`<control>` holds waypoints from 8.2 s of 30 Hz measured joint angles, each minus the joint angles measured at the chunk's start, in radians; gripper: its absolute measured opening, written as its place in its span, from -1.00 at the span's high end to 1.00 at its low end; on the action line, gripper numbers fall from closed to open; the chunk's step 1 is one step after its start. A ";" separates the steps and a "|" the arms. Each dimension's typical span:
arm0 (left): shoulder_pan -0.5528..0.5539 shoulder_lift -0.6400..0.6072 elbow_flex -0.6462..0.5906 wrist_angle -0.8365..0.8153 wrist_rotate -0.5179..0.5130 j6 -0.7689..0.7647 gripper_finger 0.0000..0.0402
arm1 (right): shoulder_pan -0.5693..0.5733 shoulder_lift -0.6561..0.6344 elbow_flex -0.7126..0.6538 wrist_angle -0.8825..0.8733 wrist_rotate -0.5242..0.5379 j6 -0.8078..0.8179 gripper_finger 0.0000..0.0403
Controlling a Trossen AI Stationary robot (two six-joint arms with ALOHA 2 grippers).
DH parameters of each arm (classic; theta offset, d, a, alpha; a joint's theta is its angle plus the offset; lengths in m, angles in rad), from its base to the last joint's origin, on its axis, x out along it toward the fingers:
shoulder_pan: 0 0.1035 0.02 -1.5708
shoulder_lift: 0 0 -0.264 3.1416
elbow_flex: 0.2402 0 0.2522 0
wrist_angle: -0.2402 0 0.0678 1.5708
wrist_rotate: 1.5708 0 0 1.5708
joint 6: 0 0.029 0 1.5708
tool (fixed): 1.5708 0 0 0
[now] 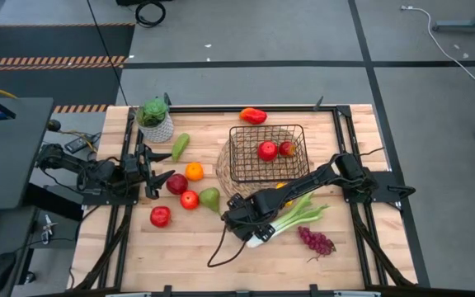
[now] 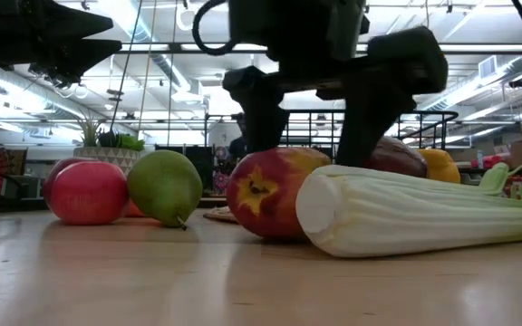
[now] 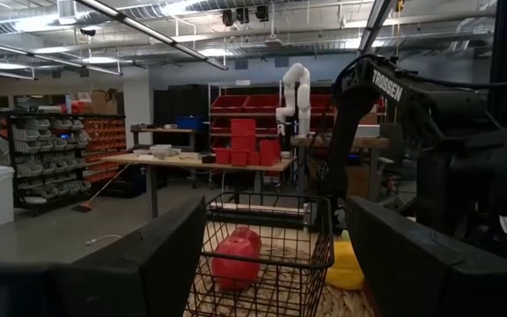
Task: Build produce basket
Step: Put the dark apple into the black wire basket
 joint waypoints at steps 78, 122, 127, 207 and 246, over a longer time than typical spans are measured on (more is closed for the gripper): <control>0.000 0.000 0.000 0.000 0.000 0.000 -0.40 | -0.075 -0.001 0.041 -0.036 0.022 0.131 -0.54; 0.000 0.000 0.000 0.000 0.000 0.000 -0.40 | -0.147 -0.204 0.413 -0.656 0.203 0.588 -0.54; 0.000 0.000 0.000 0.000 0.000 0.000 -0.40 | -0.149 -0.300 0.263 -0.623 0.247 0.634 -0.54; 0.000 0.000 0.000 0.000 0.000 0.000 -0.40 | -0.346 -1.147 -0.897 0.424 0.224 0.616 -0.55; 0.000 0.000 0.000 0.000 0.000 0.000 -0.40 | -0.474 -1.153 -0.902 0.495 0.201 1.087 -0.55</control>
